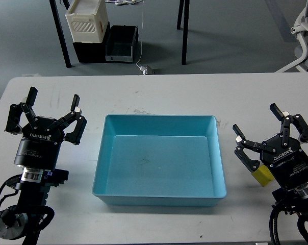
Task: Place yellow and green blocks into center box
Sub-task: 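Move the right gripper outward and rotate it above the yellow cube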
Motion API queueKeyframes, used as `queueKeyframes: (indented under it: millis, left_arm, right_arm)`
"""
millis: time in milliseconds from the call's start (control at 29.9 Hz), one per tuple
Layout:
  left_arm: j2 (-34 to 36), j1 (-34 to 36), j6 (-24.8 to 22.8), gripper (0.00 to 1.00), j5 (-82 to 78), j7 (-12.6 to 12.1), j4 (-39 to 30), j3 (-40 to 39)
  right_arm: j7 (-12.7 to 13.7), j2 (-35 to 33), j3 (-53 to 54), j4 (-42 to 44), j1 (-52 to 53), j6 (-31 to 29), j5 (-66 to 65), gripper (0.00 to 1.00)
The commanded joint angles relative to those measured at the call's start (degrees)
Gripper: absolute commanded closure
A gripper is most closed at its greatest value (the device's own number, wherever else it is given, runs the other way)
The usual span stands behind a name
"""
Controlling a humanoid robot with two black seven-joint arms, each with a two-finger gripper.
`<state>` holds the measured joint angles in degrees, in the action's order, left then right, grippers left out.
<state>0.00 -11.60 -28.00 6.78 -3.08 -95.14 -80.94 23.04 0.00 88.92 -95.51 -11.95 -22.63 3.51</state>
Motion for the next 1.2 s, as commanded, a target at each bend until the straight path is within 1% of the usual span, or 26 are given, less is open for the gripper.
queueKeyframes:
  millis: [0, 301, 468, 635, 702, 802, 869, 969, 1003, 1070, 1170]
  left_arm:
    - [0.0, -0.09, 0.0, 0.0, 0.08, 0.0, 0.3, -0.09]
    - [0.0, -1.05, 0.0, 0.0, 0.43, -0.08, 0.83, -0.18]
    - [0.0, -1.76, 0.0, 0.0, 1.74, 0.0, 0.92, -0.27]
    - [0.0, -1.85, 0.0, 0.0, 6.58, -0.52, 0.92, -2.02]
    - [0.0, -1.76, 0.0, 0.0, 6.84, -0.52, 0.92, -3.08]
    - [0.0, -1.32, 0.0, 0.0, 7.11, -0.52, 0.92, -3.52]
    - [0.0, -0.45, 0.0, 0.0, 7.11, -0.52, 0.83, -3.52]
    - [0.0, 0.44, 0.0, 0.0, 7.02, -0.61, 0.92, -3.43]
    - [0.0, 0.79, 0.0, 0.0, 7.02, -0.61, 0.92, -3.43]
    - [0.0, 1.93, 0.0, 0.0, 6.93, -0.7, 1.01, -3.17]
    - [0.0, 3.6, 0.0, 0.0, 6.49, -0.7, 1.18, -3.08]
  right_arm:
    - [0.08, 0.0, 0.38, 0.06, 0.0, -0.66, 0.01, 0.0]
    - [-0.18, 0.0, 2.05, 0.15, 0.0, -1.01, 0.01, 0.0]
    - [0.08, 0.0, 2.58, 0.41, 0.17, -5.37, 0.36, 0.0]
    - [-0.18, 0.0, 2.58, 0.76, 0.35, -5.23, 0.45, 0.0]
    - [-0.88, 0.0, 2.66, 0.68, 0.35, -5.23, 0.54, 0.0]
    - [-3.52, 0.0, 2.66, 0.41, 0.44, -5.14, 0.54, 0.0]
    - [-3.96, 0.0, 2.84, 0.41, 0.44, -4.36, 0.45, 0.0]
    - [-3.88, 0.0, 3.63, 0.32, 0.44, -1.9, 0.36, 0.0]
    - [-3.88, -1.3, 3.54, 0.32, 0.53, -1.02, 0.36, 0.0]
    - [-3.79, -6.91, 3.37, 0.32, 0.53, 0.39, 0.36, 0.0]
    - [-3.35, -15.35, 3.02, -0.11, 0.88, 0.75, -0.17, 0.0]
